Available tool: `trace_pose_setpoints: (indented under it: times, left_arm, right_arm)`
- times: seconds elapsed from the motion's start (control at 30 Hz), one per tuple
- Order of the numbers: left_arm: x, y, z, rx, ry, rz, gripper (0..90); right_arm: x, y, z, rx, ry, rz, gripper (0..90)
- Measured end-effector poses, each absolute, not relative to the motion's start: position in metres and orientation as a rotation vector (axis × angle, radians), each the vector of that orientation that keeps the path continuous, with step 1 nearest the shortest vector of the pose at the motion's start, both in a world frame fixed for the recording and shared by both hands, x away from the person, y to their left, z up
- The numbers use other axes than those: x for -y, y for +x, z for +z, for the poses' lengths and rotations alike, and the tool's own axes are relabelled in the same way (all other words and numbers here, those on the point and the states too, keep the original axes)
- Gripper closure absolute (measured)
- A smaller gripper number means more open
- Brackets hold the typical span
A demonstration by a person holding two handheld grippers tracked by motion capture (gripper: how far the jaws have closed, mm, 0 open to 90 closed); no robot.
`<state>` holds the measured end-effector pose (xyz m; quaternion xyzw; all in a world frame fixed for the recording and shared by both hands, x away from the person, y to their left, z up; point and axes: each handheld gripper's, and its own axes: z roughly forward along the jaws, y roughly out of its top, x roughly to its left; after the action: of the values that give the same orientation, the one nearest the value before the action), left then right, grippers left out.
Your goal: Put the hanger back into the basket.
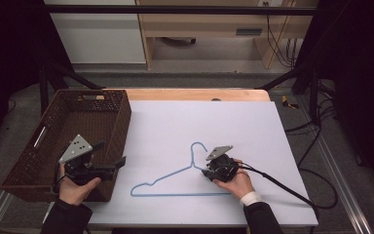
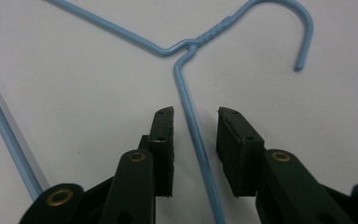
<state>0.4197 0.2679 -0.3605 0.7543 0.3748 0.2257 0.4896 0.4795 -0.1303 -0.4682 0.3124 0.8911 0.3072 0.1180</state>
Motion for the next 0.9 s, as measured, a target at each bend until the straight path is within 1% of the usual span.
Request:
trace_pose_setpoints:
  times: [0.03, 0.07, 0.23, 0.47, 0.57, 0.63, 0.9]
  left_arm:
    - [-0.267, 0.42, -0.361, -0.91, 1.834, 0.549, 6.7]
    - [-0.267, 0.42, -0.361, -0.91, 1.834, 0.549, 6.8]
    - [-0.265, 0.42, -0.361, -0.904, 1.842, 0.546, 6.8]
    - [-0.264, 0.42, -0.361, -0.899, 1.847, 0.543, 6.9]
    - [-0.261, 0.42, -0.361, -0.895, 1.855, 0.537, 6.9]
    - [-0.26, 0.42, -0.361, -0.893, 1.858, 0.538, 6.9]
    - [-0.247, 0.42, -0.363, -0.866, 1.89, 0.524, 7.0]
  right_arm:
    - [0.131, 0.48, -0.469, -2.611, 0.904, 0.908, 70.6]
    - [0.131, 0.48, -0.469, -2.611, 0.904, 0.908, 70.6]
    - [0.131, 0.482, -0.468, -2.623, 0.927, 0.904, 77.9]
    - [0.132, 0.483, -0.468, -2.639, 0.9, 0.891, 79.6]
    - [0.133, 0.484, -0.468, -2.649, 0.874, 0.897, 84.0]
    - [0.133, 0.485, -0.468, -2.651, 0.867, 0.9, 85.5]
    - [0.135, 0.487, -0.468, -2.677, 0.826, 0.912, 86.6]
